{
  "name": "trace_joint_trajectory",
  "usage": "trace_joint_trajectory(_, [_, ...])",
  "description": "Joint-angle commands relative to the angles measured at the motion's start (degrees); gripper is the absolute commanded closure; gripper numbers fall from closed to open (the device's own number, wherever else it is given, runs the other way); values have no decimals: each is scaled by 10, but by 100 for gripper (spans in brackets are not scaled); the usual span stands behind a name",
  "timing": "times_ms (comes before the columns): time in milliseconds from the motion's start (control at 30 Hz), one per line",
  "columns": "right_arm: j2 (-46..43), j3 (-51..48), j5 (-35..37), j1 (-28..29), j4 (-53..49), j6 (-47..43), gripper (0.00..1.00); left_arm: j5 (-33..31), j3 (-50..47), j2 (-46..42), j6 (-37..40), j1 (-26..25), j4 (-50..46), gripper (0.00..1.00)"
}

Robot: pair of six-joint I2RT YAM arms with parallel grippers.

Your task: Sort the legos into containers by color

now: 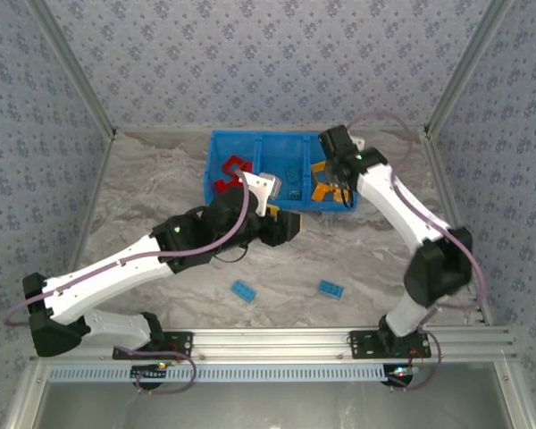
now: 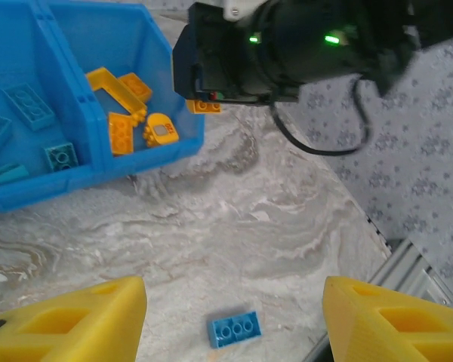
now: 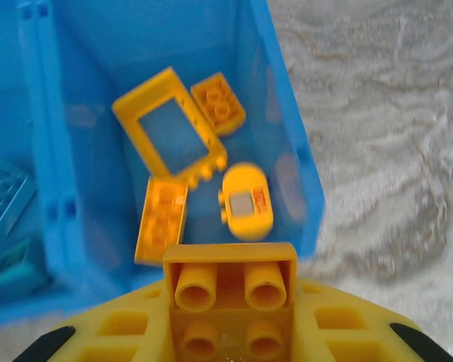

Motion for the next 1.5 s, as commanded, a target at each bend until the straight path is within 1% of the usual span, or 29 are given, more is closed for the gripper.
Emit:
trace_joint_trajectory(0, [100, 88, 54, -12, -37, -66, 70, 25, 21, 15, 14, 12, -12, 36])
trace_joint_trajectory(100, [175, 154, 89, -19, -49, -82, 69, 30, 15, 16, 11, 16, -9, 36])
trace_joint_trajectory(200, [239, 219, 109, -32, -55, -100, 68, 31, 4, 10, 6, 16, -4, 36])
trace_joint_trajectory(433, [343, 297, 144, -41, 10, -190, 69, 25, -16, -2, 6, 16, 16, 36])
trace_joint_trajectory(533, [377, 318, 156, -43, 34, -215, 68, 4, -30, -14, 8, 11, 52, 36])
trace_joint_trajectory(667, [407, 332, 145, -51, 65, -232, 67, -35, -32, -21, 30, -4, 92, 36])
trace_joint_trajectory(733, [416, 337, 142, -57, 74, -234, 67, -34, -29, -12, 38, -6, 107, 36])
trace_joint_trajectory(800, [425, 346, 134, -62, 77, -238, 65, -30, -10, 9, 49, -11, 102, 35])
trace_joint_trajectory(833, [429, 352, 131, -64, 76, -240, 63, -38, 3, 24, 56, -19, 92, 36])
trace_joint_trajectory(967, [432, 357, 120, -65, 71, -245, 48, -69, 40, 70, 85, -51, 74, 36])
trace_joint_trajectory(1033, [428, 356, 121, -64, 64, -242, 43, -78, 50, 84, 90, -60, 70, 36])
trace_joint_trajectory(1100, [413, 348, 116, -61, 65, -239, 41, -78, 56, 92, 90, -64, 70, 36])
trace_joint_trajectory(1200, [378, 330, 117, -52, 73, -239, 41, -81, 56, 93, 88, -68, 67, 36])
trace_joint_trajectory(1300, [336, 314, 126, -41, 76, -235, 43, -102, 50, 85, 76, -71, 50, 36])
trace_joint_trajectory(1400, [280, 294, 137, -28, 71, -221, 45, -146, 33, 67, 36, -70, 13, 37])
trace_joint_trajectory(1467, [228, 267, 141, -19, 66, -204, 45, -172, 18, 54, -9, -68, -32, 36])
